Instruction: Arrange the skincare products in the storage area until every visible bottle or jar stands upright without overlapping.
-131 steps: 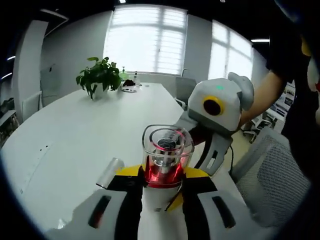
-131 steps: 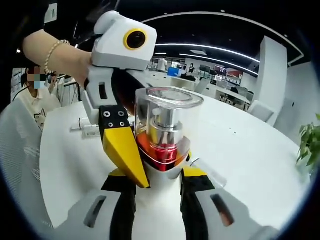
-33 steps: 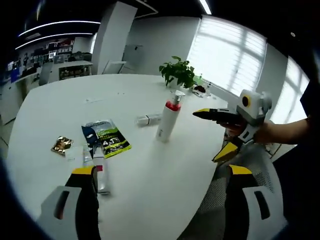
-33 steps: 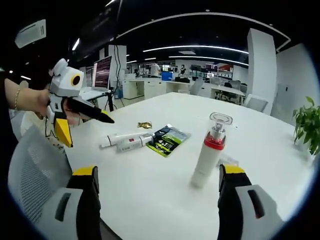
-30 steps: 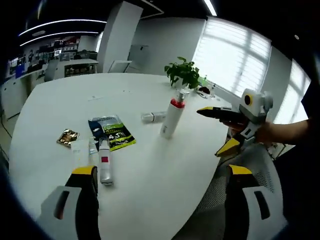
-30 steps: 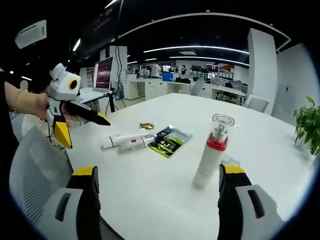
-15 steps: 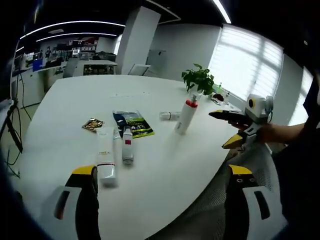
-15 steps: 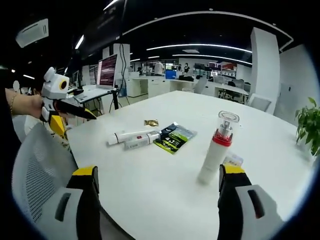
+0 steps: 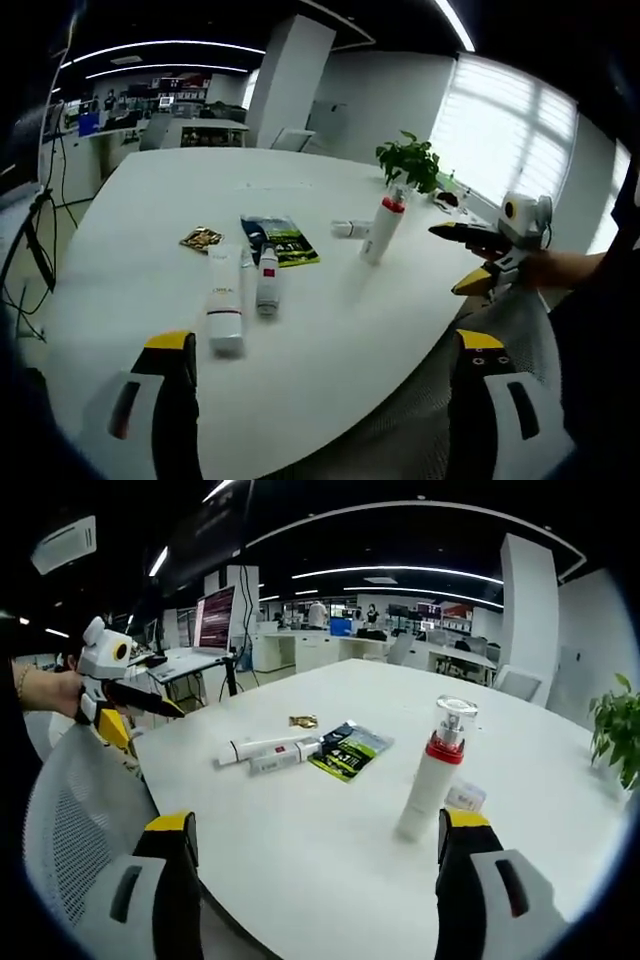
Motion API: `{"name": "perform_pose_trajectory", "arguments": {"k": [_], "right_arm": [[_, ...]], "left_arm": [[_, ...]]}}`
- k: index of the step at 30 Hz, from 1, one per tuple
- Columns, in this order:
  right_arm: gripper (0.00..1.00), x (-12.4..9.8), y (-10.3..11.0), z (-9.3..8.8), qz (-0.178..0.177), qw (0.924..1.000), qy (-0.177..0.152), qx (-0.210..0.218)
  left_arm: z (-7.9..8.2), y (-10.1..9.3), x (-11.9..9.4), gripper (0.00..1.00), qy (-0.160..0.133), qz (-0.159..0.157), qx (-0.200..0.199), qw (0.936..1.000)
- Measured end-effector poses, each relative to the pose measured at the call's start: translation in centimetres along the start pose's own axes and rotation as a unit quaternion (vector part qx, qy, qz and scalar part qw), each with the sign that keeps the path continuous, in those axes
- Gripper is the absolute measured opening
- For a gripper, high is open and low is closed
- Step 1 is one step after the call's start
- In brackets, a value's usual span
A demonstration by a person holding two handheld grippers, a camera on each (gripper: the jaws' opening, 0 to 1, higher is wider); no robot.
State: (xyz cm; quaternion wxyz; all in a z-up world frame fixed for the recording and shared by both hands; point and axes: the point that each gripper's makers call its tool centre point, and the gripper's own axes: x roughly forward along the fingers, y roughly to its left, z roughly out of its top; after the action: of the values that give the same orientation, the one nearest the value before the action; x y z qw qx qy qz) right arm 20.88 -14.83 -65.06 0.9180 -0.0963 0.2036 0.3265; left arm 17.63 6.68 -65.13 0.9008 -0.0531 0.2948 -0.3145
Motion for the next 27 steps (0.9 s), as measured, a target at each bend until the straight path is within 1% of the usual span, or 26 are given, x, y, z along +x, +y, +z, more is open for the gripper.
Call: {"name": "perform_pose_trajectory", "arguments": {"k": [7,17,23,27], "right_arm": [[0.98,0.0,-0.1,-0.2,-0.003,1.0000,0.000,0.006],[0.98,0.0,-0.2,-0.3,-0.004,1.0000,-0.001,0.007],[0.98,0.0,-0.1,-0.4,-0.004,1.0000,0.003,0.000],[0.98,0.0,-0.4,-0.4,-0.009,1.0000,0.001,0.001]], "left_arm": [[0.0,0.0,0.0,0.98,0.006,0.000,0.002,1.0000],[1.4,0.9,0.8,0.97,0.010,0.005,0.013,0.9999],[1.6,2.1,1.6,0.97,0.036,0.015,0.018,0.9991],[1.8,2.7,2.3,0.96,0.049,0.015,0.022,0.9984]]}}
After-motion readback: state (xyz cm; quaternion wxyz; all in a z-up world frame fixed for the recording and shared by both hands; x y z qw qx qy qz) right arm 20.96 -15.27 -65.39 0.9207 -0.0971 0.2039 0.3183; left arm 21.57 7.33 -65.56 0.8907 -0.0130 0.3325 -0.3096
